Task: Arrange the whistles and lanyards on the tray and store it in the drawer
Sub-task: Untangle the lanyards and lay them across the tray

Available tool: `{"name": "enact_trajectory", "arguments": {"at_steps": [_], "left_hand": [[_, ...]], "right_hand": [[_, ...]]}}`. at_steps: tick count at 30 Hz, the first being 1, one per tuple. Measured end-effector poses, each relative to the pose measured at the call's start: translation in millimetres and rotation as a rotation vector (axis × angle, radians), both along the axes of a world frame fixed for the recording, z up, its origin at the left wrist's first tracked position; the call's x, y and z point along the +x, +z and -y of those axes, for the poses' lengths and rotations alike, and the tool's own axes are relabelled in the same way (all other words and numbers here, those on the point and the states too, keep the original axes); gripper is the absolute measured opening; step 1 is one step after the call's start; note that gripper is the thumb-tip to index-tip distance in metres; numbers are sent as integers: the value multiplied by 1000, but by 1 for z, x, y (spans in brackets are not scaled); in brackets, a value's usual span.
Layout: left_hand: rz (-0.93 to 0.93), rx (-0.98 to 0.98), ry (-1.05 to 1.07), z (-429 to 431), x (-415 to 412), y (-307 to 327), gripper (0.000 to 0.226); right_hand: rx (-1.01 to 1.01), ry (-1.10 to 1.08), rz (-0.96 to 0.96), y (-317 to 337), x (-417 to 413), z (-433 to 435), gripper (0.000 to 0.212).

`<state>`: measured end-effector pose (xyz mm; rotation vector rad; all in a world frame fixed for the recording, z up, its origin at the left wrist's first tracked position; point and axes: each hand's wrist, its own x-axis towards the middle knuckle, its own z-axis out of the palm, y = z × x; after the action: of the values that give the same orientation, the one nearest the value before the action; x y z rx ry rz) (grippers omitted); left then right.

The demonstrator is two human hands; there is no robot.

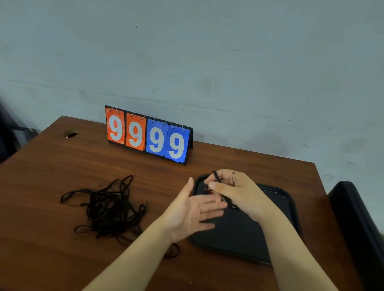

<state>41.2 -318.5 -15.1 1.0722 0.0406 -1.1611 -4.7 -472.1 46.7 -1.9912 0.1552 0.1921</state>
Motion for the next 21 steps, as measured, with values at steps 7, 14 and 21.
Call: {"name": "enact_trajectory", "arguments": {"at_steps": [7,14,21], "left_hand": [[13,-160,521,5,10,3,32],[257,222,527,1,1,4,30],[44,221,834,9,-13,-13,18]], "right_hand": [[-80,41,-234,-19,-45,50,21],[-195,92,-379,-23,-113,129,19],[162,-225,-322,-38,-160,183,26]]}}
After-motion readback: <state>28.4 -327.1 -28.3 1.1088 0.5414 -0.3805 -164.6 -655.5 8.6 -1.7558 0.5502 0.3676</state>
